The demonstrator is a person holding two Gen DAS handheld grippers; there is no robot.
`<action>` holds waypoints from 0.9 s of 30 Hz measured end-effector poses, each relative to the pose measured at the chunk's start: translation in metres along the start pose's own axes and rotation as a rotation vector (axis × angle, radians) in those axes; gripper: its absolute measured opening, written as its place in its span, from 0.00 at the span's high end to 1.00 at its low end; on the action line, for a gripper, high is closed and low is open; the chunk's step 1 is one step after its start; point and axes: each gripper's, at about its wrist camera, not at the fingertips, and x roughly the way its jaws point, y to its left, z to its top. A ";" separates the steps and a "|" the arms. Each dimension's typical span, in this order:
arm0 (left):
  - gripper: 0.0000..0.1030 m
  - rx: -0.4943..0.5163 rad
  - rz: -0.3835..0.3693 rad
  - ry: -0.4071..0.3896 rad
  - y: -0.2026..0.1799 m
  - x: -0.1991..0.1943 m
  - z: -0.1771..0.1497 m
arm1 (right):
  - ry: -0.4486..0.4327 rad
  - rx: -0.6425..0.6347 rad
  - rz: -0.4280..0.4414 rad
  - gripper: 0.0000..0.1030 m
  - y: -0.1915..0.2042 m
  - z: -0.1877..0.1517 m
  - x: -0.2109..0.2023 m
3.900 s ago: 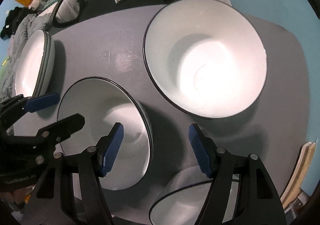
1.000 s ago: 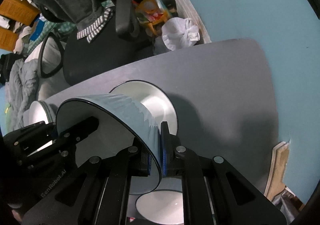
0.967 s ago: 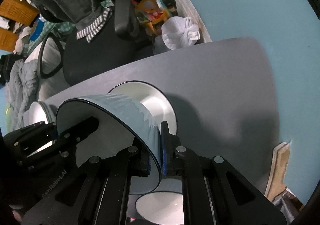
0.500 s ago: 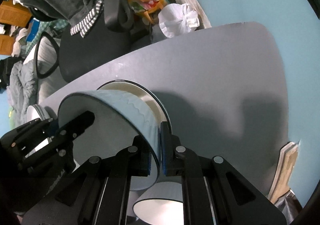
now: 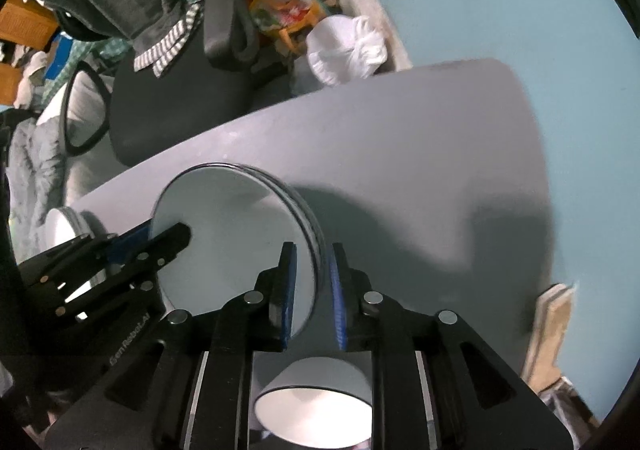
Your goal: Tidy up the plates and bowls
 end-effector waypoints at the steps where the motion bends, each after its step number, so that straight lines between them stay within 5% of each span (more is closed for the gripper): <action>1: 0.84 -0.004 -0.003 0.000 0.001 0.000 0.000 | -0.002 0.002 0.005 0.83 -0.001 0.000 -0.001; 5: 0.81 -0.012 -0.006 -0.008 0.003 -0.006 -0.001 | -0.015 0.013 0.014 0.83 -0.005 0.002 -0.005; 12: 0.66 -0.014 0.028 -0.095 0.008 -0.036 -0.011 | -0.100 -0.011 -0.034 0.52 -0.004 -0.006 -0.029; 17: 0.52 -0.034 0.049 -0.158 0.013 -0.062 -0.021 | -0.152 -0.036 -0.063 0.48 0.001 -0.013 -0.050; 27: 0.38 0.001 0.065 -0.312 0.010 -0.121 -0.044 | -0.254 -0.084 -0.096 0.37 0.019 -0.026 -0.089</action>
